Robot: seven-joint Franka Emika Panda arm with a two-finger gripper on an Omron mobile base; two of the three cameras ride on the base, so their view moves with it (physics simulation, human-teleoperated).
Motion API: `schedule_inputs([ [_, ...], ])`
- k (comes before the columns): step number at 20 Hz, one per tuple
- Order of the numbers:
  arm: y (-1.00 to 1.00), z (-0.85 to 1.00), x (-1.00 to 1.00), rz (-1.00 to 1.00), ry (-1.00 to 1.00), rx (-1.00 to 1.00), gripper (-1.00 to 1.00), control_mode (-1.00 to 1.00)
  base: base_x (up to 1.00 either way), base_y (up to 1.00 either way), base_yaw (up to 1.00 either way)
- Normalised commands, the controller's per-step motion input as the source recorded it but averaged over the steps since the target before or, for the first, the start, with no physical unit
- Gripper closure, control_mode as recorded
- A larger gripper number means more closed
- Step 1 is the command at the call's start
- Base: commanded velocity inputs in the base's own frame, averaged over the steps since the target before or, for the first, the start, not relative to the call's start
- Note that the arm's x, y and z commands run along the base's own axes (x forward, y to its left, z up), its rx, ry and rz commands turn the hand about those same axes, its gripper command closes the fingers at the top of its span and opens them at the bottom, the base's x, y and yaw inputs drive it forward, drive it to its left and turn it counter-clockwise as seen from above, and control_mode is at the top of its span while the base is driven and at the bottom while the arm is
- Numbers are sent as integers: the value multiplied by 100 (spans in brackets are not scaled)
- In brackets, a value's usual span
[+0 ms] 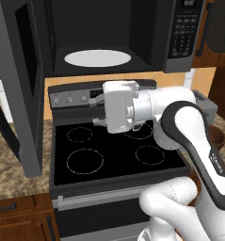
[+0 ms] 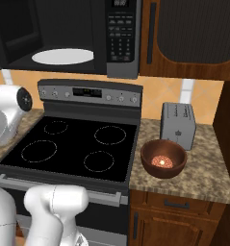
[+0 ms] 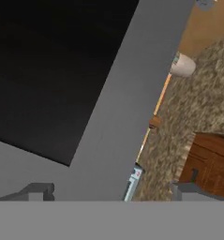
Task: Open the microwave, place the bowl with waffle inside the microwave, then close the microwave door and turn it on.
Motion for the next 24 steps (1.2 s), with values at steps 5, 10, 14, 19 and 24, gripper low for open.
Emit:
schedule_inputs([
  [5, -97, -61, 69, -5, 3, -19, -100, -100, 0, 0, 0],
  [10, -100, -56, 26, -41, 0, -14, -100, -100, 0, 0, 0],
  [14, -100, -54, 24, -47, 0, -7, -100, -100, 0, 0, 0],
  [19, -100, -46, 37, -42, 2, -4, -100, -100, 0, 0, 0],
  [24, -100, -40, 48, -39, 16, -1, -100, -100, 0, 0, 0],
])
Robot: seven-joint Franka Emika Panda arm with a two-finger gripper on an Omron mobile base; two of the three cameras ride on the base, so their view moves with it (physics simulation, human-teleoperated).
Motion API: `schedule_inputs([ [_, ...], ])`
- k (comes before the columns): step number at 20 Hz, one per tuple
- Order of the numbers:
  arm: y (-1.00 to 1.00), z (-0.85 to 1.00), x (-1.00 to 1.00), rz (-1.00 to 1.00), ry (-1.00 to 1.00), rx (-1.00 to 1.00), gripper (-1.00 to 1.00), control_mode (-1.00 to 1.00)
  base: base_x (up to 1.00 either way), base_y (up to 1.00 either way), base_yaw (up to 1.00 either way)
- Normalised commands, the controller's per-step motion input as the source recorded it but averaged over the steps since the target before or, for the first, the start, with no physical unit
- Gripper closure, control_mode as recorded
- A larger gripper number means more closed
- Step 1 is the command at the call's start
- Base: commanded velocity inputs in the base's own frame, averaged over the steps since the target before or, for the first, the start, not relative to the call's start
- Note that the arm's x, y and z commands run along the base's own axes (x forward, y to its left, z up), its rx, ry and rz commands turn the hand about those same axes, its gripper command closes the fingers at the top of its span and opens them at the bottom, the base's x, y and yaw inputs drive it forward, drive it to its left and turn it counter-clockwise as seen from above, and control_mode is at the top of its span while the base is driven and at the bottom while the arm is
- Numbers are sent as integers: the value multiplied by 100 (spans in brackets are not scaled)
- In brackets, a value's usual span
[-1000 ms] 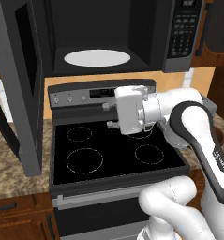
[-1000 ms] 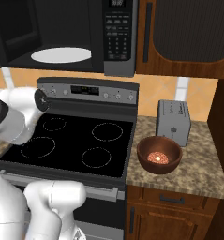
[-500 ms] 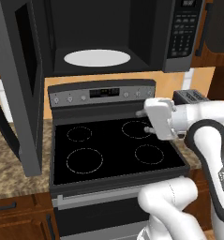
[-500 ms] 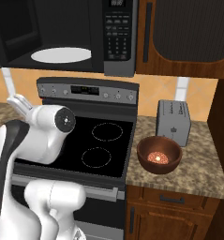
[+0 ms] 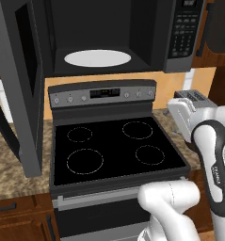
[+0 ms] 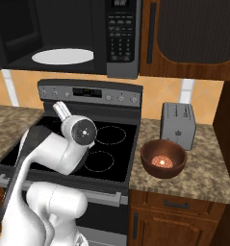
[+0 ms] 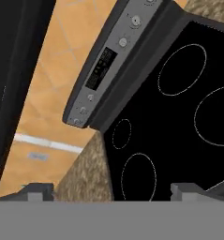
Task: Open the microwave, place the bowl with waffle inside the microwave, then close the microwave door and turn it on.
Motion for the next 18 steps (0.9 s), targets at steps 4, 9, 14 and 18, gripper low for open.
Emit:
schedule_inputs([
  [4, -100, -53, 37, -39, 22, 0, -100, -100, 0, 0, 0],
  [9, -100, -61, 35, -36, 23, 0, -100, -100, 0, 0, 0],
  [14, -100, -62, 16, -32, 16, 0, -100, -100, 0, 0, 0],
  [18, -100, -61, 0, -24, 14, 11, -100, -100, 0, 0, 0],
])
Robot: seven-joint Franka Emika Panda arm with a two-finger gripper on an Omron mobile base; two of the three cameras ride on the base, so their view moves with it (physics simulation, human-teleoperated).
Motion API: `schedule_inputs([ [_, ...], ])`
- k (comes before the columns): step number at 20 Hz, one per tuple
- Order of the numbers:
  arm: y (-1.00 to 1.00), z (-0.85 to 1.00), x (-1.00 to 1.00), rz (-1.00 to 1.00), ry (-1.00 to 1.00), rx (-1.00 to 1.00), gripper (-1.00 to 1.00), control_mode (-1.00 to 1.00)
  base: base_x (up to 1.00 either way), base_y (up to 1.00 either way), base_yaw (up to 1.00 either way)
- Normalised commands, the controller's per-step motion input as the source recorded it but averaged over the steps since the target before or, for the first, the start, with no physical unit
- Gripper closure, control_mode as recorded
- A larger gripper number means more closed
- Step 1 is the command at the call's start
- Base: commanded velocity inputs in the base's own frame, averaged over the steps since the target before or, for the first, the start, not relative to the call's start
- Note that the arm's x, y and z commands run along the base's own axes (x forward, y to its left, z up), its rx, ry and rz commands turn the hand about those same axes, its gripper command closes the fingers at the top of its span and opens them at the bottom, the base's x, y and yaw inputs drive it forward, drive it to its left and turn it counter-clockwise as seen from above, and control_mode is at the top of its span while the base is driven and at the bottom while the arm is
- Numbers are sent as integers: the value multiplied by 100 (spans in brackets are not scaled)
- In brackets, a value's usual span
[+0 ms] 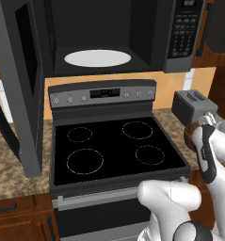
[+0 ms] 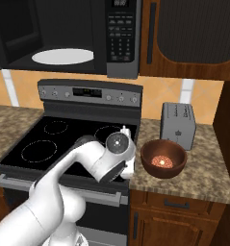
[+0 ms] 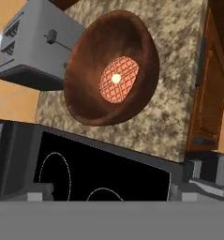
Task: Open the microwave, place the bowl with waffle inside the microwave, then close the microwave door and turn it on.
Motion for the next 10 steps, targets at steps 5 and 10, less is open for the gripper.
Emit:
schedule_inputs([
  [5, -100, -38, 0, -11, 15, 26, -100, -100, 0, 0, 0],
  [10, -100, -6, 1, -1, 11, 25, -100, -100, 0, 0, 0],
])
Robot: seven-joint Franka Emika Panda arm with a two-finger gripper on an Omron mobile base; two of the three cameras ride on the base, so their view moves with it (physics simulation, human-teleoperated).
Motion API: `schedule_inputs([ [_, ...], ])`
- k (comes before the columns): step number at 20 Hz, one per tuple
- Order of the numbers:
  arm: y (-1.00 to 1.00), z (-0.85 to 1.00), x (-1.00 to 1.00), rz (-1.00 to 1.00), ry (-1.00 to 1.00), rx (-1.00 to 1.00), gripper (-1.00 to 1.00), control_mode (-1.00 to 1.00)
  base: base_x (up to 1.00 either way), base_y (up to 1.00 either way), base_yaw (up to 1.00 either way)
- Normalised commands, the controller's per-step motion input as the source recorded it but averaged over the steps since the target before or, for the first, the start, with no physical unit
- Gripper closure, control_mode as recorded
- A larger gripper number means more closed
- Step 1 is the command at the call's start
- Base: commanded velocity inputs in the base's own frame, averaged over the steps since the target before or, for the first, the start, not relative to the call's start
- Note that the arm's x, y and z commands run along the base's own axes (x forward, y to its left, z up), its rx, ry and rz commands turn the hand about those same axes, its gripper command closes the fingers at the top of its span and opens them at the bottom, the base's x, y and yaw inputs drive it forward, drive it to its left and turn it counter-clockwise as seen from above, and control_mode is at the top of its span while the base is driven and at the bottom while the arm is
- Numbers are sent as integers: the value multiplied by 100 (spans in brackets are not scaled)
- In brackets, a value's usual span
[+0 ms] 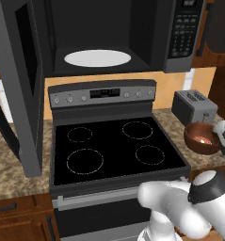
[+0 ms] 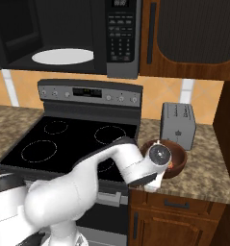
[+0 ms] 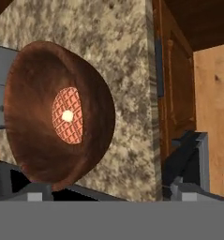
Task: Open the microwave, place the bowl with waffle inside the microwave, then close the microwave door and turn it on.
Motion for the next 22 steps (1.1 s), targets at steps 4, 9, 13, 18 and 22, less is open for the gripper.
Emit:
schedule_inputs([
  [4, -79, -10, 31, 1, 5, 16, -100, -100, 0, 0, 0],
  [9, -46, -28, 47, 3, 1, 11, -100, -100, 0, 0, 0],
  [13, -14, -51, 33, 0, 0, 7, -100, -100, 0, 0, 0],
  [18, 0, -54, 2, 4, 0, 2, -100, -100, 0, 0, 0],
  [22, 12, -27, 0, 2, 0, 1, -100, -100, 0, 0, 0],
])
